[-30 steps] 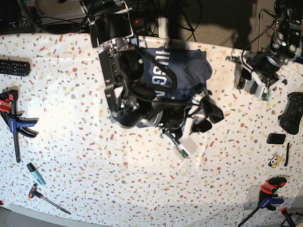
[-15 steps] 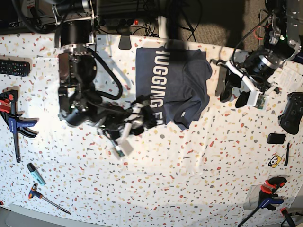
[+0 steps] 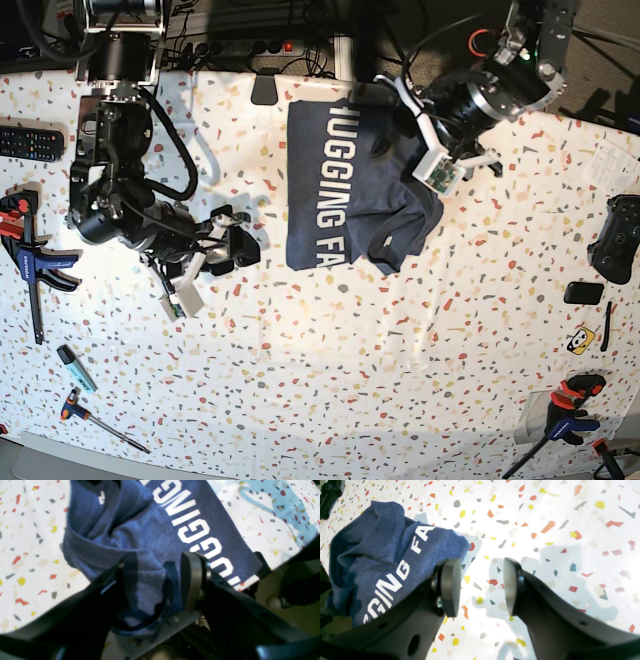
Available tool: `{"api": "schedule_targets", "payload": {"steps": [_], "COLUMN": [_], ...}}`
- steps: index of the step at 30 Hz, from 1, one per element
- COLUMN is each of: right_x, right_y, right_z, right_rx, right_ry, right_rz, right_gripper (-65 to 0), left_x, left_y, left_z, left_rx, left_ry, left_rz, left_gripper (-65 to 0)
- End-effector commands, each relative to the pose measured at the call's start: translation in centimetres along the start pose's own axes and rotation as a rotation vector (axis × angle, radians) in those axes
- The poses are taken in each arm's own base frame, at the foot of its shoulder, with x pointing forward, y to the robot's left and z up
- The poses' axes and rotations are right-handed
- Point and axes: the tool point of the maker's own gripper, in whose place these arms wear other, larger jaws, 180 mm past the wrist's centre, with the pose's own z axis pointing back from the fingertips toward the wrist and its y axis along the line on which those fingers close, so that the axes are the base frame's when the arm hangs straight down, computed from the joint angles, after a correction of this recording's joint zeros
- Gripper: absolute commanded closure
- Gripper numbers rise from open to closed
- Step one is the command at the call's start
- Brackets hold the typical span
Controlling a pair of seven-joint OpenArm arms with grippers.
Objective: Fold the T-shirt properly
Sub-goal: 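Grasp the shirt edge with the left gripper and tuck it under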
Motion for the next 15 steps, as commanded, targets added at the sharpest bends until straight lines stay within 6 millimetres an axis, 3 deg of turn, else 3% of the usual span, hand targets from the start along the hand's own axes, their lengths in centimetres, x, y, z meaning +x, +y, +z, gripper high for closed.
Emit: {"api": "schedule_targets", "payload": {"steps": [1,4,10,12,15], "right_x": [1.8,1.8,1.8,1.8,1.9], "right_y": [-0.2,-0.2,-0.2,-0.2,-0.2], "right_z": [0.5,0.5,0.5,0.5,0.5], "right_rx": [-0.001,-0.001,-0.001,-0.001,0.0], "right_ry": [-0.055,-0.056,-0.056,-0.056,-0.058], "right_rz": [0.023,0.023,0.023,0.023,0.022], "right_gripper": [-27.7,-27.7,-27.7,-27.7,-27.7], "left_x": [1.0,0.4,0.1,0.0,-0.4], "left_y": [-0.1,-0.3,1.6,1.6,1.4], "left_z": [0.1,-0.3,-0.3,-0.2,-0.2], "left_rx": [0.007,0.062,0.214,0.217,0.212], "left_ry": [-0.034,-0.002,0.022,0.029,0.039], "left_rz": [-0.02,-0.061,-0.099,-0.098,-0.092], "left_gripper": [-27.3,-27.3,-25.8,-19.9,0.0]}}
